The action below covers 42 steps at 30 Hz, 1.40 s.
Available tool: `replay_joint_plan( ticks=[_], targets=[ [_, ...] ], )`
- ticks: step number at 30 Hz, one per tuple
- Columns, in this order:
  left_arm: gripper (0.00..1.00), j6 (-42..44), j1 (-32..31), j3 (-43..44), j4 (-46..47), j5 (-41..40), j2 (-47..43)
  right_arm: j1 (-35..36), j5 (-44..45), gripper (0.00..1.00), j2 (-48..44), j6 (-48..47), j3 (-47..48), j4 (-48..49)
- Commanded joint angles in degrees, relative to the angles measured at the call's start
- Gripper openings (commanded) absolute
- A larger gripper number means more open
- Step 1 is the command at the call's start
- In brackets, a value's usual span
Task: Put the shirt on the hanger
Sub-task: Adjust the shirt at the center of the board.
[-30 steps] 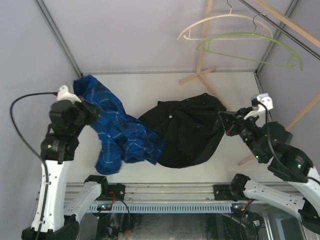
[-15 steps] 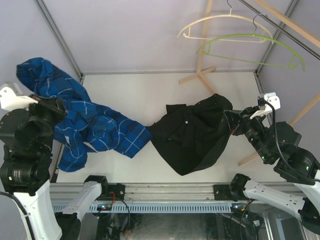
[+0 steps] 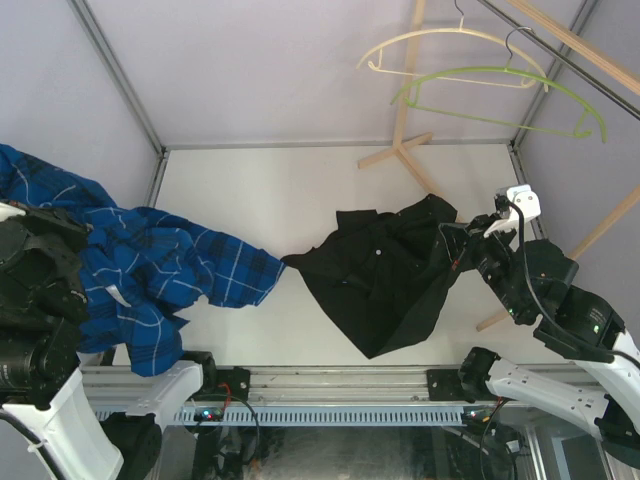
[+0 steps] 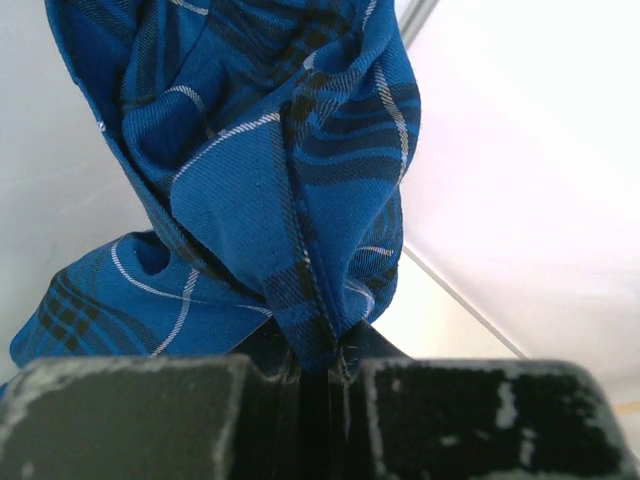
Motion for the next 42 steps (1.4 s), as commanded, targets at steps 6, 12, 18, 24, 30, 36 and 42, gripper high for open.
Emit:
replay_joint_plan(
  ticks=[6, 12, 18, 24, 30, 36, 42],
  targets=[
    [0.00, 1.32, 1.44, 9.41, -0.12, -6.86, 4.28, -0.89, -0.24, 0.00, 0.03, -0.78, -0.45, 0.72],
    [0.00, 1.13, 1.46, 7.80, 0.32, -5.47, 4.53, -1.13, -0.65, 0.00, -0.29, -0.44, -1.41, 0.70],
    [0.00, -2.99, 1.49, -13.87, 7.84, 5.44, -2.07, -1.27, -2.31, 0.00, -0.37, 0.67, -2.80, 1.16],
    [0.00, -9.06, 2.50, -38.57, 14.87, 11.25, -7.06, -1.23, -4.74, 0.00, -0.08, 2.25, -3.63, 0.92],
    [0.00, -16.34, 16.41, -55.71, 20.64, 22.44, -14.07, -1.29, -5.76, 0.00, -0.59, 3.45, -4.66, 0.69],
    [0.00, -18.23, 39.76, -65.34, 22.87, 41.68, -15.29, -1.25, -7.05, 0.00, 0.05, 4.10, -5.04, 0.80],
    [0.48, -16.22, 48.28, -70.67, 26.29, 56.16, -8.55, -1.29, -8.54, 0.00, 1.13, 4.56, -5.73, 1.97]
  ],
)
